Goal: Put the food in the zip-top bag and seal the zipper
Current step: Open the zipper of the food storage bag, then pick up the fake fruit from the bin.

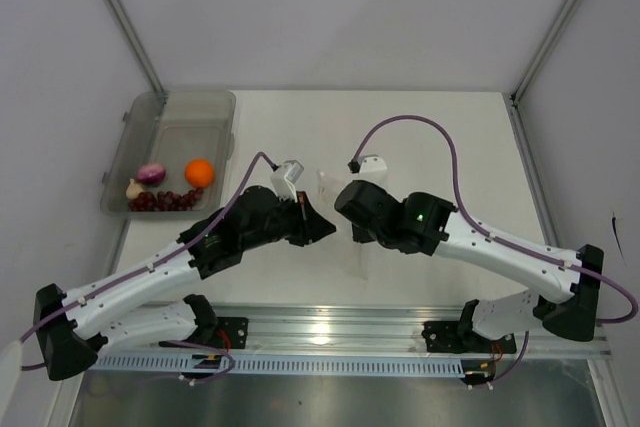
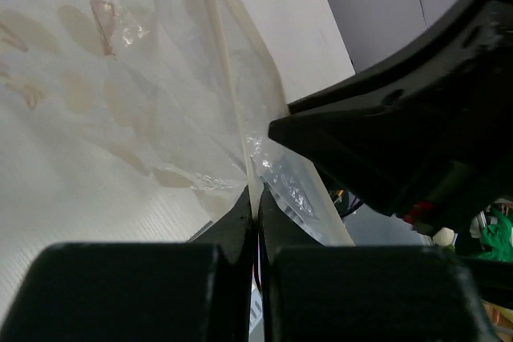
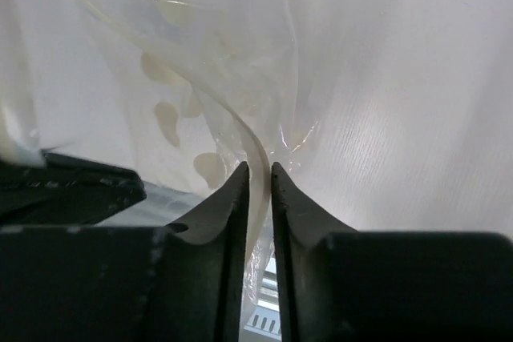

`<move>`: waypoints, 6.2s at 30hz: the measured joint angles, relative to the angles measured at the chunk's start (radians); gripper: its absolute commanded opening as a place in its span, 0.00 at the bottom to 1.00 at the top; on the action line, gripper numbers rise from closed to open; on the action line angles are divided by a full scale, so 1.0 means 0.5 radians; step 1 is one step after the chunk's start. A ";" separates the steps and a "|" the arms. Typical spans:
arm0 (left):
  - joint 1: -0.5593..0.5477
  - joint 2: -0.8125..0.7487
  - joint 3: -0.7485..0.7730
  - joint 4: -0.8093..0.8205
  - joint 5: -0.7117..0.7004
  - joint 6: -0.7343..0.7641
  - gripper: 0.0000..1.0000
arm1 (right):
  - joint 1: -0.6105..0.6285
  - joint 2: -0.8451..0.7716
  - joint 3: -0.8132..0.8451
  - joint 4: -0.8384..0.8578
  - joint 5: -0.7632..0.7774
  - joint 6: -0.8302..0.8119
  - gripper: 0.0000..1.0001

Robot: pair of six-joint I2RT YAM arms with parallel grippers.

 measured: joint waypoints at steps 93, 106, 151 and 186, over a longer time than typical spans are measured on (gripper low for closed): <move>1.064 -0.066 0.281 -0.557 -0.425 0.256 0.99 | -0.534 -0.126 -0.312 0.143 0.018 -0.523 0.00; 1.708 0.716 0.768 -0.962 -0.784 -0.129 0.99 | -0.565 -0.126 -0.288 0.120 0.034 -0.608 0.00; 2.095 2.040 1.478 -1.195 -0.765 -0.505 0.84 | -0.635 -0.030 -0.288 0.122 0.032 -0.694 0.00; 1.749 0.578 0.468 -0.648 -0.126 -0.240 0.00 | -0.690 -0.043 -0.278 0.108 -0.018 -0.636 0.00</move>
